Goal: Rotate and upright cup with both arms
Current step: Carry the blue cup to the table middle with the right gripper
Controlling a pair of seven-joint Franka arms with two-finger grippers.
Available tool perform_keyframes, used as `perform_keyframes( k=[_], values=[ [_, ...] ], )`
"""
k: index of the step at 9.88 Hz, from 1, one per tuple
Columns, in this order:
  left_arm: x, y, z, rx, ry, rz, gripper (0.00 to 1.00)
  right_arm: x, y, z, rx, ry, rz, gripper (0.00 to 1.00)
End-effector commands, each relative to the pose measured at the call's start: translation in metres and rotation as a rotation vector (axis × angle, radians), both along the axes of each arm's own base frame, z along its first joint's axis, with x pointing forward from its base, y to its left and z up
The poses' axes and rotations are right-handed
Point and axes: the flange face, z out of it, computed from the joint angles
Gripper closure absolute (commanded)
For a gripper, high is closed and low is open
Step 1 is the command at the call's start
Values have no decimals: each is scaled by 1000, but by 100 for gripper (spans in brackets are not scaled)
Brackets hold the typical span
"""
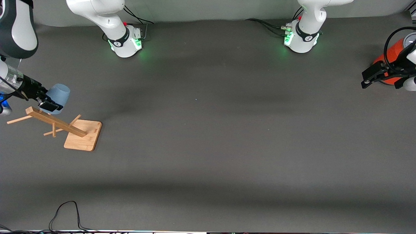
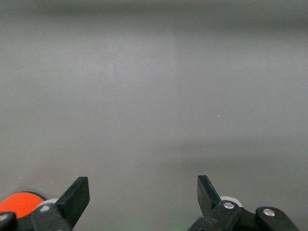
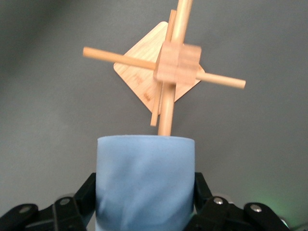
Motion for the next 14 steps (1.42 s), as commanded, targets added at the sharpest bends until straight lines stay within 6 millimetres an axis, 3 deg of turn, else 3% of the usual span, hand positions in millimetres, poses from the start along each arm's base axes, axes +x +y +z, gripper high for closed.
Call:
perform_keyframes(
  k=[1,3,6,10,14],
  values=[
    [0,1,3,-5,10,0,0,-19,6,27,12,-10,9,43],
    [0,1,2,-5,11,1,0,-29,26,43,26,-8,3,43],
    [0,1,2,-5,11,5,0,-42,79,58,27,12,-58,43],
    [0,3,1,-2,14,9,0,-57,201,59,1,21,-134,44],
    [0,3,1,-2,14,11,0,-57,351,16,-18,1,-250,46]
  ],
)
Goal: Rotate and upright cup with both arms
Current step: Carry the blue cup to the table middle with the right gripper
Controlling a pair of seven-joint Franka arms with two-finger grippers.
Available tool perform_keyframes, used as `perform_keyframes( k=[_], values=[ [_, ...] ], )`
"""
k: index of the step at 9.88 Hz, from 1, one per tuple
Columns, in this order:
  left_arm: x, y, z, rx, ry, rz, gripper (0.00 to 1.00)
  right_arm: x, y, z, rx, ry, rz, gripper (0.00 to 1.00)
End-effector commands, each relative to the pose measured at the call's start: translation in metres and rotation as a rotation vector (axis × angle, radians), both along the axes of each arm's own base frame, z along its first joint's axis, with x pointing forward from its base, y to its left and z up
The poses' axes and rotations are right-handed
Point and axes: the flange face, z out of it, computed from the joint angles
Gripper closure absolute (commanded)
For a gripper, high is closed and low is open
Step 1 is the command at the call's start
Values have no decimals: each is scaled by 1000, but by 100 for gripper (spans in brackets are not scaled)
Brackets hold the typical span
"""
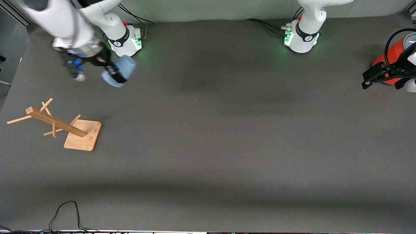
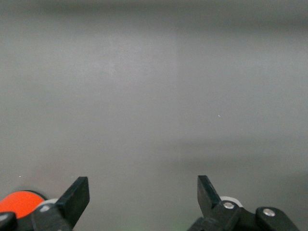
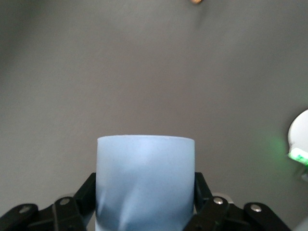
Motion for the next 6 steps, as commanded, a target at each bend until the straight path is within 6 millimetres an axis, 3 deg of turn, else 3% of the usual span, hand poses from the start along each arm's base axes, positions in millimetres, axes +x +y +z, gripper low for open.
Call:
perform_keyframes(
  k=[1,3,6],
  values=[
    [-2,-1,5,-2,7,3,0,17,86,-28,-24,17,-123,46],
    [-3,0,3,-5,20,6,0,19,166,-54,-70,-2,-195,46],
    [1,7,-7,6,45,17,0,11,252,-111,-97,-53,-395,46]
  ],
)
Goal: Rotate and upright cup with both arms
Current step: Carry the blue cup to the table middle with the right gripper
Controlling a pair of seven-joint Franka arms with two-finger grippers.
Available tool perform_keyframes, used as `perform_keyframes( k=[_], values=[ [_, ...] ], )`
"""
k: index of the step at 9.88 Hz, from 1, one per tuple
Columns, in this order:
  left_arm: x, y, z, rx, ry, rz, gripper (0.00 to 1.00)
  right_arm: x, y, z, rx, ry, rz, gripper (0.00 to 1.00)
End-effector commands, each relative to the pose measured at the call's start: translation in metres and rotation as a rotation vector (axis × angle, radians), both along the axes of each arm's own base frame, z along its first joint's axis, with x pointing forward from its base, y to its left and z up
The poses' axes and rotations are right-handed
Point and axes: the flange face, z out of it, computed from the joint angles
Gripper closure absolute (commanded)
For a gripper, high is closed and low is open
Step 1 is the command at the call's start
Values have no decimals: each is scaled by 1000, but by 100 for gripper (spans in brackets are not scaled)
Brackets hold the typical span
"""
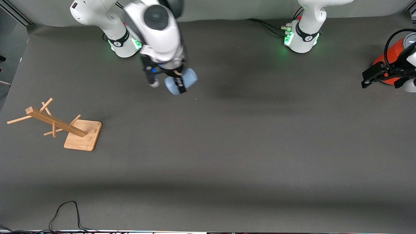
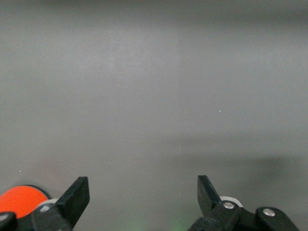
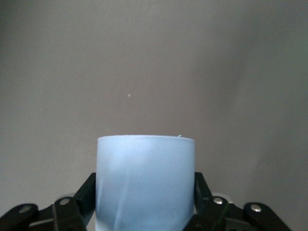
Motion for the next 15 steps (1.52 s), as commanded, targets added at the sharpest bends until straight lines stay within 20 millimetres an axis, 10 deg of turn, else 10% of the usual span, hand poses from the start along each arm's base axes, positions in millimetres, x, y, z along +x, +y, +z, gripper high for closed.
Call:
perform_keyframes(
  k=[1,5,8,11,15],
  values=[
    [4,11,-5,6,20,23,0,3,56,-38,-33,-23,-132,46],
    [13,35,-33,-2,86,72,0,-5,138,-140,-107,-59,-318,46],
    [13,36,-32,-9,84,73,0,-9,157,-202,-144,-78,-380,45],
    [13,36,-41,-4,115,72,0,-9,158,-237,-143,-92,-419,44],
    [22,30,-54,-13,117,56,0,-8,157,-239,-146,-91,-421,2]
  ],
)
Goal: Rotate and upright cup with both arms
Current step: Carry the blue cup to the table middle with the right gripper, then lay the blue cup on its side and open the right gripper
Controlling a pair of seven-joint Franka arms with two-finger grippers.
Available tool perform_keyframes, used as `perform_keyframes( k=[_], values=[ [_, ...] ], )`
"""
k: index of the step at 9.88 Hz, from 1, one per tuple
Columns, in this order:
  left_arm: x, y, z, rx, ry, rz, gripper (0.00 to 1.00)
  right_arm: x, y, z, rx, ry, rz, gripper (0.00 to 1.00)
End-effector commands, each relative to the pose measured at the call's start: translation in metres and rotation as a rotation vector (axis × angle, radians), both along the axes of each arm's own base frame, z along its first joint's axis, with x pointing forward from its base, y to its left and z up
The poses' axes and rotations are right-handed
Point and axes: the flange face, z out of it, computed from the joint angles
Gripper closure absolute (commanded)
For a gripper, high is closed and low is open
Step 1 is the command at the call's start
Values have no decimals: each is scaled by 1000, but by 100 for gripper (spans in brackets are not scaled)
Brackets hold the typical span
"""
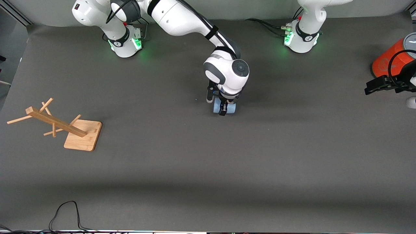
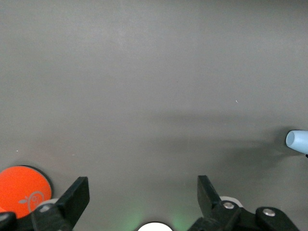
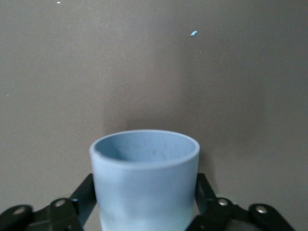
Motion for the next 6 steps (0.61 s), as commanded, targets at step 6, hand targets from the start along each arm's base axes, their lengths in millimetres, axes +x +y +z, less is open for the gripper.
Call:
perform_keyframes(
  k=[6],
  values=[
    [6,-16,-17,-30,22,-21,0,4,-1,83,32,39,-26,1]
  ],
)
